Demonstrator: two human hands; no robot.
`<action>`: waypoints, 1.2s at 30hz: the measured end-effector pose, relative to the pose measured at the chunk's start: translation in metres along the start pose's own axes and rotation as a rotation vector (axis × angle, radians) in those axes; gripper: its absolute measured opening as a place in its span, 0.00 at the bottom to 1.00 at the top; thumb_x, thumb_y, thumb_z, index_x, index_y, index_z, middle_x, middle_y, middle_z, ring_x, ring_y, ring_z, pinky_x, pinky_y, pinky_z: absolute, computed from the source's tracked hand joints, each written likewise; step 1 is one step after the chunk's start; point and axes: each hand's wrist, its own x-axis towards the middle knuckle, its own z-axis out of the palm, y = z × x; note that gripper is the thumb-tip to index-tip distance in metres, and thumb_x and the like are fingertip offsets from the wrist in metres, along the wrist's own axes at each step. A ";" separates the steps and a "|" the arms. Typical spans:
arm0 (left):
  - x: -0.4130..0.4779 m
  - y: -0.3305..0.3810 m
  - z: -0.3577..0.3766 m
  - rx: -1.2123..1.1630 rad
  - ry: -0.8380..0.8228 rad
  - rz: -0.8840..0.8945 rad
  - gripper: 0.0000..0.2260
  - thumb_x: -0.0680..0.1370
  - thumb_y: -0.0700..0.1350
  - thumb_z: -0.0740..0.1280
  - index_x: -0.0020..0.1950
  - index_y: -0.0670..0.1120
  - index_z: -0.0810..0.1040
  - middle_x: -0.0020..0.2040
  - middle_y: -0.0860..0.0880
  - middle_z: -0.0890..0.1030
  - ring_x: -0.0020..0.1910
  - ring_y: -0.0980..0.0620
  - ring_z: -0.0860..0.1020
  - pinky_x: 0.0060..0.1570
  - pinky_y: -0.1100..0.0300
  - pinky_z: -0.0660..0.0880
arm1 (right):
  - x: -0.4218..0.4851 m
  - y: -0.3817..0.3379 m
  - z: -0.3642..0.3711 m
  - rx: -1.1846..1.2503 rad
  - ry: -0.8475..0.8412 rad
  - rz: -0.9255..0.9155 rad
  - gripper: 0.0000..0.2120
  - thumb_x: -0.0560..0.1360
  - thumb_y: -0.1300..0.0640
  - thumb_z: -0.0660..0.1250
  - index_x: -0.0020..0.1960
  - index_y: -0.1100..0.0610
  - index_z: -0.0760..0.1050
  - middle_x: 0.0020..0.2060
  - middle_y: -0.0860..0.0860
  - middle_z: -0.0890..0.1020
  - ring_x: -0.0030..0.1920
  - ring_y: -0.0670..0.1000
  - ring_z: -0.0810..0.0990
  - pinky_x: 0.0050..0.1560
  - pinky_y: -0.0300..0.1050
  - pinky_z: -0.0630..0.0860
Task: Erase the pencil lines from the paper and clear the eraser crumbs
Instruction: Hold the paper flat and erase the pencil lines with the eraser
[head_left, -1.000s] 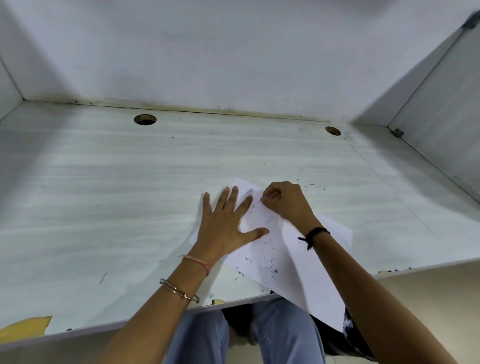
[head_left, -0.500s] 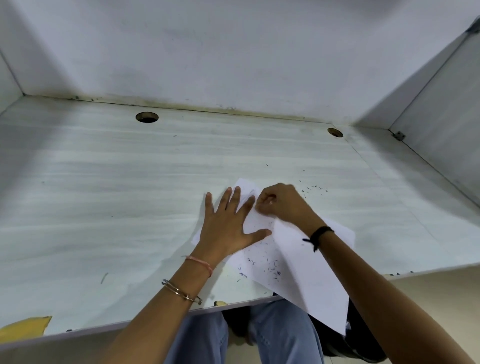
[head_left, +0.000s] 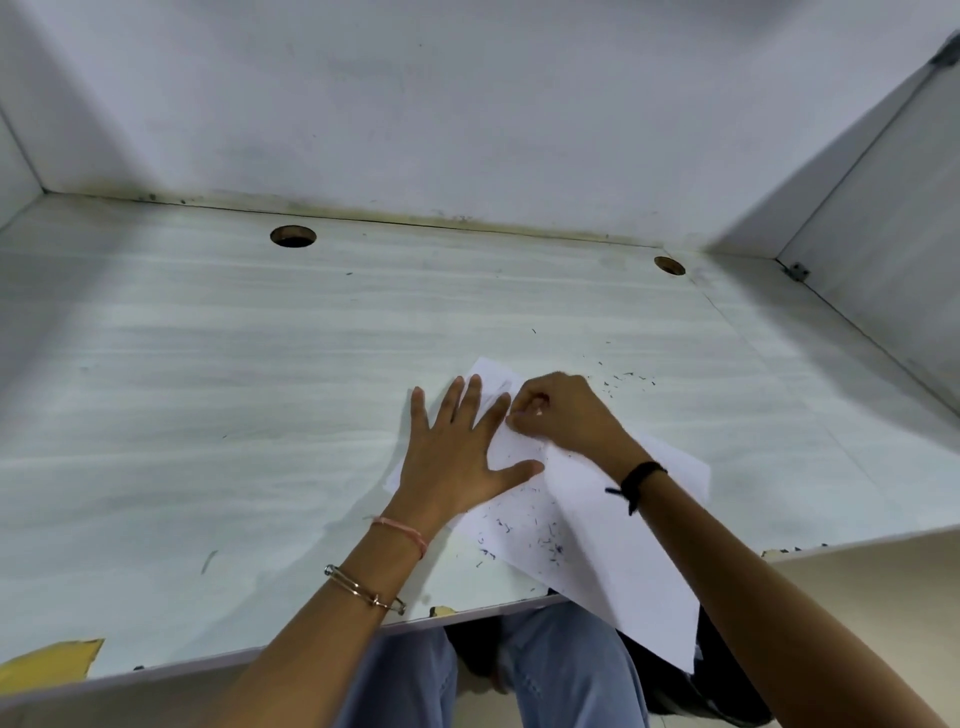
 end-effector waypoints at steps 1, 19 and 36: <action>0.000 0.000 0.000 -0.002 -0.002 -0.001 0.45 0.66 0.78 0.37 0.79 0.58 0.45 0.81 0.47 0.43 0.79 0.49 0.39 0.72 0.34 0.37 | -0.002 0.002 0.002 0.013 -0.004 -0.018 0.02 0.71 0.60 0.72 0.42 0.58 0.82 0.35 0.47 0.79 0.32 0.41 0.74 0.29 0.28 0.69; -0.002 0.002 -0.005 -0.014 -0.028 -0.004 0.43 0.68 0.77 0.42 0.79 0.58 0.45 0.80 0.48 0.41 0.78 0.50 0.38 0.72 0.35 0.36 | 0.014 0.017 -0.007 0.037 0.069 0.007 0.03 0.72 0.59 0.71 0.43 0.59 0.80 0.38 0.49 0.80 0.36 0.43 0.76 0.33 0.32 0.67; -0.003 0.002 -0.008 -0.020 -0.067 -0.016 0.43 0.68 0.77 0.42 0.79 0.59 0.43 0.80 0.49 0.40 0.78 0.51 0.36 0.72 0.36 0.34 | 0.030 0.031 -0.007 -0.069 0.199 0.138 0.03 0.74 0.56 0.67 0.45 0.55 0.77 0.42 0.50 0.81 0.46 0.53 0.80 0.47 0.49 0.76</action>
